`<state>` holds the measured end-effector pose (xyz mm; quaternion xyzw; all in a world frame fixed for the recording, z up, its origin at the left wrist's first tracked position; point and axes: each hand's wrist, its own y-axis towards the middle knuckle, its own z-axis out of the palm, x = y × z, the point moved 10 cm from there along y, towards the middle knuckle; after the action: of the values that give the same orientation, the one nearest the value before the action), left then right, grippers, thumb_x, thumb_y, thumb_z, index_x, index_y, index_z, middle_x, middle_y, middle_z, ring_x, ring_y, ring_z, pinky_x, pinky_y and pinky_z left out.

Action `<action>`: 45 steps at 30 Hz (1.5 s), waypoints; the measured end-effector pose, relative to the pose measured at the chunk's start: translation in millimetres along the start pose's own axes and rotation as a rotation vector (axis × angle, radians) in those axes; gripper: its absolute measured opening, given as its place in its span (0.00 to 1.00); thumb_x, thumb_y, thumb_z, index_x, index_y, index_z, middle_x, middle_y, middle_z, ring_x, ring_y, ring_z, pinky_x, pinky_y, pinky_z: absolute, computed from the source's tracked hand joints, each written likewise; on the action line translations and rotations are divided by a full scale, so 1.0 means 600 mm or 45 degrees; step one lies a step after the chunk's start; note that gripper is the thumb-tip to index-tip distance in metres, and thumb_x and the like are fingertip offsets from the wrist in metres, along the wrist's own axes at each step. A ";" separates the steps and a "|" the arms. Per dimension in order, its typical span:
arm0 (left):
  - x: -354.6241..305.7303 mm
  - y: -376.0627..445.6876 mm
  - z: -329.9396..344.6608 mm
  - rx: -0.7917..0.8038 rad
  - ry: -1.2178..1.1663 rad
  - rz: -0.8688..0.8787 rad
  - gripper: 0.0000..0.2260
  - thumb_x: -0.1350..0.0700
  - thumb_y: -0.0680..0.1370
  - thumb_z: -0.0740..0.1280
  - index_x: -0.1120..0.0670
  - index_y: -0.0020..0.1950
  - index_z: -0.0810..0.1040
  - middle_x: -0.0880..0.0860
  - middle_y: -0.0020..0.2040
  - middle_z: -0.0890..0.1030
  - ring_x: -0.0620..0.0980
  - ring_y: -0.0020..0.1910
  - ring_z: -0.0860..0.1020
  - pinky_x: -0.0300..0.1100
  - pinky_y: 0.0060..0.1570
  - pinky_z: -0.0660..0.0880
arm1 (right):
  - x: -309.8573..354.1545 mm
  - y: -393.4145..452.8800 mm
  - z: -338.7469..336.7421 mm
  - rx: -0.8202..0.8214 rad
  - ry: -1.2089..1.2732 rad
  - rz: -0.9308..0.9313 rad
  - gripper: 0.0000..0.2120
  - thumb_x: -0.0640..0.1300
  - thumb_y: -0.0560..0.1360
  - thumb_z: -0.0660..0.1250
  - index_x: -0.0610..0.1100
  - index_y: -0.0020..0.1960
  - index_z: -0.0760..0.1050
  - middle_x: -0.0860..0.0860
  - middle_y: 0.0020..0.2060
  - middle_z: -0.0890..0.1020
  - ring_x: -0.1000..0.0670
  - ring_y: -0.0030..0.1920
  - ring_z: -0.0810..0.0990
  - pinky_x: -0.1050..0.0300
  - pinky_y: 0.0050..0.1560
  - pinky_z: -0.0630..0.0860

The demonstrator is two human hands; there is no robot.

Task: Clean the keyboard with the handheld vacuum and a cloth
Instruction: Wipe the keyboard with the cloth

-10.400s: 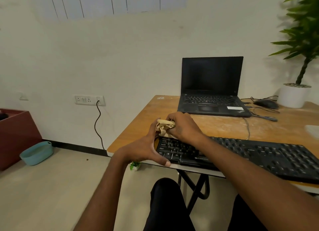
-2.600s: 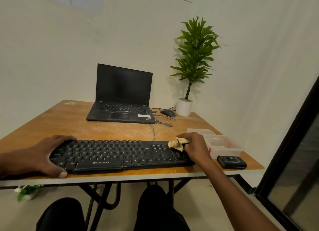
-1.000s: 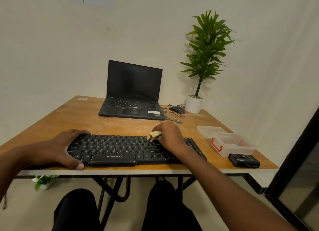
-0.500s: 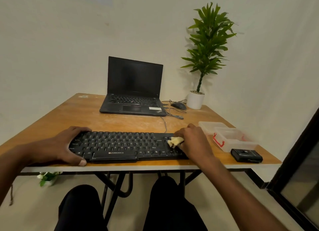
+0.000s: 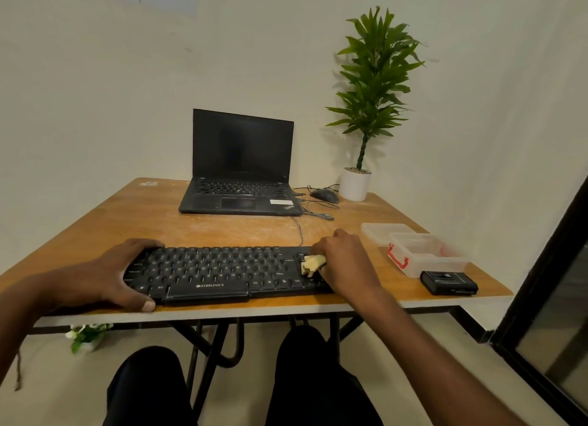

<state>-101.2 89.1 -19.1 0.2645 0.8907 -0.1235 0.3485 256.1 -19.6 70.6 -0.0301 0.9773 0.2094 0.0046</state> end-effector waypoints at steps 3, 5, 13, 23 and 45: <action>-0.002 -0.003 0.000 0.004 0.004 0.014 0.55 0.29 0.53 0.83 0.37 0.75 0.62 0.35 0.70 0.65 0.44 0.66 0.71 0.45 0.63 0.75 | -0.015 -0.003 -0.008 0.057 0.101 0.019 0.19 0.36 0.75 0.70 0.55 0.59 0.83 0.51 0.51 0.84 0.49 0.54 0.73 0.53 0.51 0.70; -0.008 -0.005 0.005 0.014 -0.007 0.018 0.53 0.29 0.53 0.83 0.35 0.73 0.62 0.34 0.69 0.65 0.42 0.66 0.71 0.43 0.64 0.75 | -0.044 -0.014 -0.012 0.072 0.127 0.097 0.20 0.37 0.75 0.71 0.56 0.62 0.82 0.50 0.53 0.82 0.49 0.53 0.74 0.53 0.53 0.74; -0.009 -0.002 0.000 0.016 0.044 0.020 0.54 0.28 0.54 0.82 0.36 0.75 0.62 0.35 0.70 0.64 0.43 0.67 0.70 0.45 0.64 0.74 | 0.043 -0.005 -0.001 0.043 0.044 -0.079 0.18 0.41 0.75 0.73 0.55 0.63 0.81 0.51 0.55 0.82 0.46 0.56 0.72 0.50 0.54 0.72; -0.015 -0.006 0.008 0.026 0.027 0.020 0.51 0.27 0.53 0.81 0.31 0.71 0.61 0.33 0.69 0.64 0.41 0.67 0.70 0.44 0.65 0.74 | -0.060 -0.023 -0.010 0.014 0.368 0.224 0.22 0.30 0.71 0.69 0.54 0.54 0.86 0.53 0.47 0.87 0.51 0.48 0.82 0.57 0.43 0.77; 0.004 0.004 0.002 0.036 0.058 0.018 0.51 0.27 0.55 0.82 0.31 0.72 0.62 0.35 0.71 0.64 0.44 0.67 0.70 0.48 0.67 0.74 | -0.124 -0.080 -0.019 -0.217 0.278 0.649 0.24 0.37 0.74 0.73 0.54 0.67 0.79 0.47 0.59 0.82 0.48 0.55 0.79 0.51 0.53 0.80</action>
<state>-100.9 91.8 -21.8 0.2784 0.8947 -0.1276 0.3252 333.3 -63.6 63.0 0.1940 0.9270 0.2806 -0.1560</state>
